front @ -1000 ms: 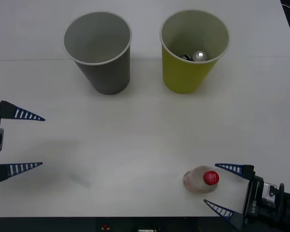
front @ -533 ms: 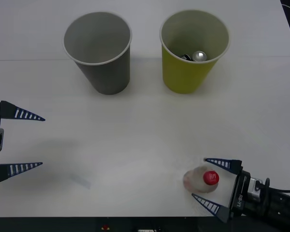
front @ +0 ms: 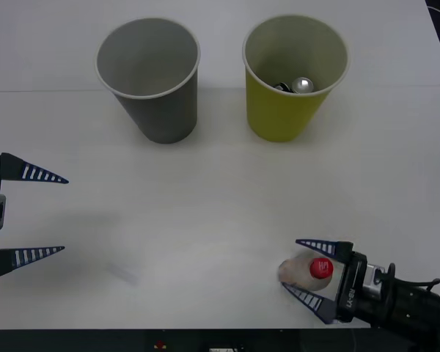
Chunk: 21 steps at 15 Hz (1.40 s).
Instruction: Put the can into the green bin and the plastic bottle into the gray bin
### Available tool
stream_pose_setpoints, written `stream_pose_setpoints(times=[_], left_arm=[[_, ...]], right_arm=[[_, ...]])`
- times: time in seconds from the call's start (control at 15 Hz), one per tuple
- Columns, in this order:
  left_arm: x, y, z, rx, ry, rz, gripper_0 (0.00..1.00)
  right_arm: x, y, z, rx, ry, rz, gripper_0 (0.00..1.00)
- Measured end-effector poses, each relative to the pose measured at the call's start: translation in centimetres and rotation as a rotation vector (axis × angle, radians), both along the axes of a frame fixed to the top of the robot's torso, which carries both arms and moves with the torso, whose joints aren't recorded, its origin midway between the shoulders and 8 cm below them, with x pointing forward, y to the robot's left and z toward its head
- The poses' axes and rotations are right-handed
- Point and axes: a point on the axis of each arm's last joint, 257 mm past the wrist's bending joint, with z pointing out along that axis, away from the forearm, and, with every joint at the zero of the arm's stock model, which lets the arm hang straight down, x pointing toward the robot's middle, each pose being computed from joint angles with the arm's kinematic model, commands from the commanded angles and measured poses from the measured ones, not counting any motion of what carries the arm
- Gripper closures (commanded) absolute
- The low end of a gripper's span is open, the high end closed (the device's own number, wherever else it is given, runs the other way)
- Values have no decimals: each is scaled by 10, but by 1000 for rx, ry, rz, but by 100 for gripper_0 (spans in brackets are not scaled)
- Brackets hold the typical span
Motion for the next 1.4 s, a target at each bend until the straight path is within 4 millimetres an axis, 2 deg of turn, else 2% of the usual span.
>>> stream_pose_setpoints(times=[0.73, 1.07, 1.4], left_arm=[[0, 0, 0, 0, 0, 0, 0], [0, 0, 0, 0, 0, 0, 0], [0, 0, 0, 0, 0, 0, 0]], right_arm=[[10, 0, 3, -35, -11, -1, 100], [22, -31, 20, -143, 33, 4, 100], [23, -54, 44, -239, 91, -3, 100]])
